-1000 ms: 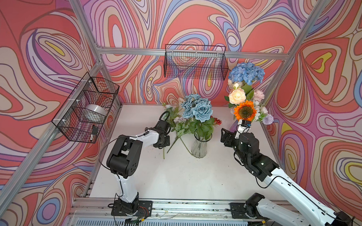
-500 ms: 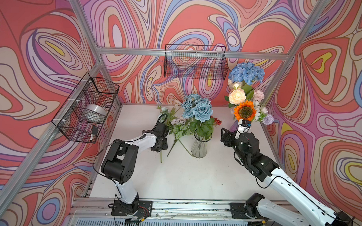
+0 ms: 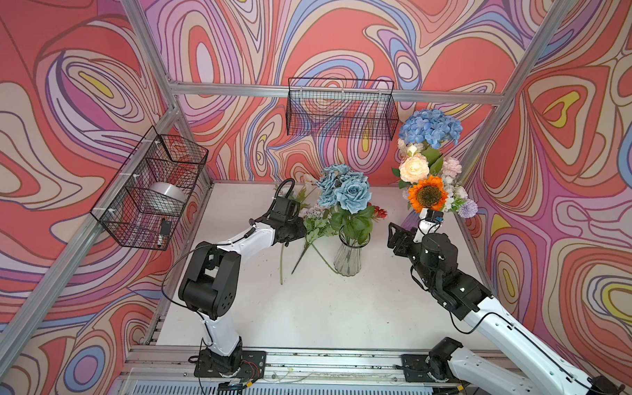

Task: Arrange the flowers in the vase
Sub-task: 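Close the left gripper on the pink-lilac spray stems while the right gripper reaches the sunflower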

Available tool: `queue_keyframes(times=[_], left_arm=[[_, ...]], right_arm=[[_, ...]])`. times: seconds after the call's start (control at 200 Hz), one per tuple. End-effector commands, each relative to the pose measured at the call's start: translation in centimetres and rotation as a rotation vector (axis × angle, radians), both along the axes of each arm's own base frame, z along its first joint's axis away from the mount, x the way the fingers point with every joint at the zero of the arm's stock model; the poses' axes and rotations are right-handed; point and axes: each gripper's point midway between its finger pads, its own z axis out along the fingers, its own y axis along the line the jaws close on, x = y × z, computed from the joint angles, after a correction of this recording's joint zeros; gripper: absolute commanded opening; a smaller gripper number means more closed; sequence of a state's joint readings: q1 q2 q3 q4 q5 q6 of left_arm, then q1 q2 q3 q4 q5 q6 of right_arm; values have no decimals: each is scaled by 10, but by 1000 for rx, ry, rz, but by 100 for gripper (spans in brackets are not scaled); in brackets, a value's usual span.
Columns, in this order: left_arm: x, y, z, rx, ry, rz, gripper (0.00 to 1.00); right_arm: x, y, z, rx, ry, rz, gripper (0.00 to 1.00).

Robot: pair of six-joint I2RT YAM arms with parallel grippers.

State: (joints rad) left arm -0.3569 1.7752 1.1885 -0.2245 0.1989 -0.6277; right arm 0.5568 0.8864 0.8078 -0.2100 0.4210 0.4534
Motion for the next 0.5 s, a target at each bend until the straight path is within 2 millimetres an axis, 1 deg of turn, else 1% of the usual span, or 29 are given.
queue_keyframes(times=[0.0,0.135,0.24,0.386,0.491], left_arm=[[-20,-3,-16,129,48,-95,34],[-38,7,-34,310,86,-149,34],[-43,10,-49,393,123,-173,35],[-37,16,-65,453,157,-165,37],[-32,17,-71,477,164,-165,37]], right_arm=[[-4,-10,9,0,-30,-33,77],[-5,-11,13,0,-40,-33,77],[-4,-10,14,4,-45,-28,77],[-5,-8,16,11,-44,-15,77],[-8,-9,17,11,-42,-14,77]])
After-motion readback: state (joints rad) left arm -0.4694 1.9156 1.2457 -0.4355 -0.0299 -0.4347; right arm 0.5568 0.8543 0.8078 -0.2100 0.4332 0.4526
